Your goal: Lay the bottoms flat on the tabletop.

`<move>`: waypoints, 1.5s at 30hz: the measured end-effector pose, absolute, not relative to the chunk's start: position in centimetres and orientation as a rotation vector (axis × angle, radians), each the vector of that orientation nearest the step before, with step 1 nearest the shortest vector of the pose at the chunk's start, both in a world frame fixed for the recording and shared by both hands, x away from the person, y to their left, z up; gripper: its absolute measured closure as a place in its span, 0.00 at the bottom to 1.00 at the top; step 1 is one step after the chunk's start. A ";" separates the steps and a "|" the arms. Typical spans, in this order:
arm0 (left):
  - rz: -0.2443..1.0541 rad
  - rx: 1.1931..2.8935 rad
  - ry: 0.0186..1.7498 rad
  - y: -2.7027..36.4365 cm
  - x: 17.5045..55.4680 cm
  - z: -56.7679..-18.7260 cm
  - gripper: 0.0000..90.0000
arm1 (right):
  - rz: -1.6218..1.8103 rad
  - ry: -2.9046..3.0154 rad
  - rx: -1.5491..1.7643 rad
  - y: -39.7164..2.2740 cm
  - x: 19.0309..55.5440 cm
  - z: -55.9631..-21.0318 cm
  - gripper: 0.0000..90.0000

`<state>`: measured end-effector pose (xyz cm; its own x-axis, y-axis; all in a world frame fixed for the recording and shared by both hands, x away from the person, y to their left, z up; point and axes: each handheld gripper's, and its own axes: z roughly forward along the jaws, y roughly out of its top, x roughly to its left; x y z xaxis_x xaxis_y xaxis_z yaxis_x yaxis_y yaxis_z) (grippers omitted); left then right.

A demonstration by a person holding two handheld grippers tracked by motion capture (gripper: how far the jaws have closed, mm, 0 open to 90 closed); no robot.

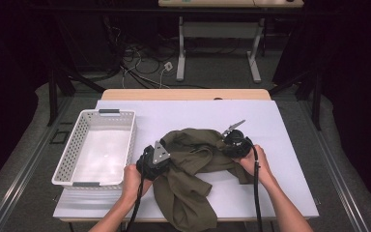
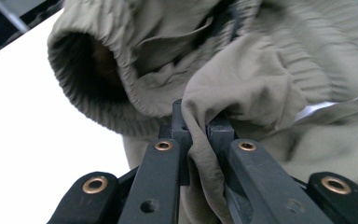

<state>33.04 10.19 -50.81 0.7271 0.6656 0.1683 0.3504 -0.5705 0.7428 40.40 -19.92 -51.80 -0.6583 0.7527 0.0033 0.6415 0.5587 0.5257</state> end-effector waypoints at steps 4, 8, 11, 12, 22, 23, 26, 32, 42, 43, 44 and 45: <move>0.531 2.260 0.789 10.4 33.5 -51.5 0.93 | 0.639 2.624 1.175 -19.5 40.4 -52.8 0.96; 0.560 2.275 0.756 9.9 33.1 -51.3 0.84 | 0.683 2.607 1.058 -19.1 40.6 -52.4 0.72; 0.600 2.312 0.713 9.4 32.7 -50.8 0.71 | 0.688 2.554 0.993 -18.8 40.6 -52.1 0.60; 0.619 2.318 0.706 9.2 32.4 -50.7 0.66 | 0.696 2.544 0.982 -18.7 40.6 -52.0 0.58; 0.700 2.409 0.510 7.5 31.4 -51.6 0.74 | 0.751 2.491 0.880 -16.8 40.8 -52.3 0.74; 0.683 2.406 0.511 7.6 31.5 -51.9 0.79 | 0.770 2.495 0.882 -16.7 40.9 -52.6 0.81; 0.643 2.386 0.536 7.7 31.8 -52.3 0.90 | 0.761 2.513 0.881 -16.4 40.9 -53.1 0.97; 0.616 2.316 0.615 8.4 32.1 -52.1 0.95 | 0.750 2.470 0.927 -17.3 40.9 -52.8 0.99; 0.656 2.232 0.752 9.8 33.1 -51.3 0.96 | 0.732 2.375 1.111 -22.2 40.8 -51.1 1.00; 0.662 2.232 0.758 10.0 33.3 -51.3 0.96 | 0.725 2.371 1.135 -22.6 40.9 -51.1 1.00; 0.650 2.236 0.769 10.0 33.4 -51.4 0.95 | 0.723 2.373 1.146 -22.8 41.0 -51.3 1.00; 0.632 2.241 0.774 10.0 33.5 -51.6 0.95 | 0.697 2.395 1.168 -22.7 41.1 -51.5 0.99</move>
